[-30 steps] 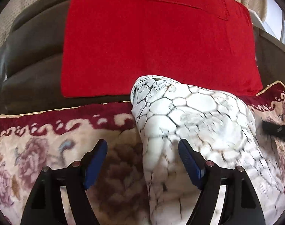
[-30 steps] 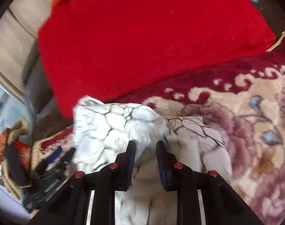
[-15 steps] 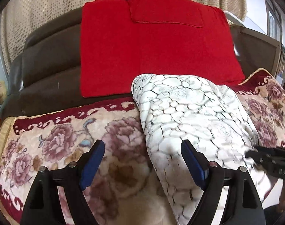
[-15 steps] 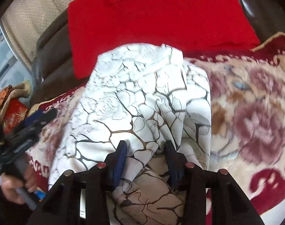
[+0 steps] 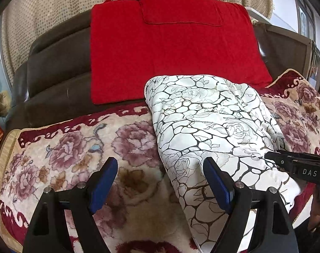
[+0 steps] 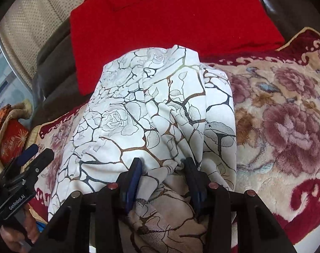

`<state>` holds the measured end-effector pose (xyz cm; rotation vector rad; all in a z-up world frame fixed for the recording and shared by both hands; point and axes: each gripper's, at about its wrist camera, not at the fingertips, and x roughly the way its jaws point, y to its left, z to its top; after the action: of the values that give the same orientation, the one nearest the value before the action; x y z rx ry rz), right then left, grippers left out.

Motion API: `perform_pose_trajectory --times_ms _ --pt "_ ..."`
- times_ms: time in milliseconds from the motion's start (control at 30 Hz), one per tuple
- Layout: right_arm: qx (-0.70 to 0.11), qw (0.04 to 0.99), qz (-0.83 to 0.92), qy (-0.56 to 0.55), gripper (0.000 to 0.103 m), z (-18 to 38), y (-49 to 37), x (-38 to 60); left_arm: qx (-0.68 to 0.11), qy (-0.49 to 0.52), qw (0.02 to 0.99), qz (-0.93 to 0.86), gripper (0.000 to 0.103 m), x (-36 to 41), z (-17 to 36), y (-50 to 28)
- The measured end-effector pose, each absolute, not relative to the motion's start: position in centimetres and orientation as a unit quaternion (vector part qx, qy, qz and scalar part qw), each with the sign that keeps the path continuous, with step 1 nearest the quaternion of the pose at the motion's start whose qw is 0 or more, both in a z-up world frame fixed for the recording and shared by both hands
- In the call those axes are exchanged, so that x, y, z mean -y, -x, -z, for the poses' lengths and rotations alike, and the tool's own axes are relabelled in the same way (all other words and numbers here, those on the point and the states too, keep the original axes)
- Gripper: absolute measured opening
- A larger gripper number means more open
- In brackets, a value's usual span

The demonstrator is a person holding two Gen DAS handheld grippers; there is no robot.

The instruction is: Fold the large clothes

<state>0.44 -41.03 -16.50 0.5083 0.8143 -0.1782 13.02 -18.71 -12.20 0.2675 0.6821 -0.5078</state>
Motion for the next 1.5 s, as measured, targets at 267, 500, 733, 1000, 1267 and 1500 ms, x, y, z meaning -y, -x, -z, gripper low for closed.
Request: perform_pose_trajectory --times_ms 267,500,733,1000,1267,1500 --pt "-0.384 0.884 0.080 -0.255 0.046 17.6 -1.2 41.5 -0.336 -0.145 0.897 0.248 0.084 20.2 13.1 -13.6" --pt "-0.381 0.886 0.062 -0.257 0.046 17.7 -1.0 42.0 -0.335 -0.153 0.895 0.251 0.084 21.3 13.6 -13.4" --pt "-0.365 0.895 0.045 -0.253 0.049 17.1 -0.2 42.1 -0.336 -0.150 0.896 0.249 0.084 21.3 13.9 -13.7" --pt "-0.266 0.934 0.042 -0.234 0.049 13.2 2.5 42.9 -0.339 -0.141 0.898 0.243 0.085 21.3 14.1 -13.8" --pt "-0.377 0.878 0.042 -0.293 0.055 17.7 -0.2 44.3 -0.339 -0.146 0.898 0.240 0.085 21.5 14.2 -13.7" --pt "-0.334 0.896 0.040 -0.288 0.055 16.3 1.4 44.7 -0.340 -0.140 0.899 0.239 0.085 21.3 14.2 -13.9"
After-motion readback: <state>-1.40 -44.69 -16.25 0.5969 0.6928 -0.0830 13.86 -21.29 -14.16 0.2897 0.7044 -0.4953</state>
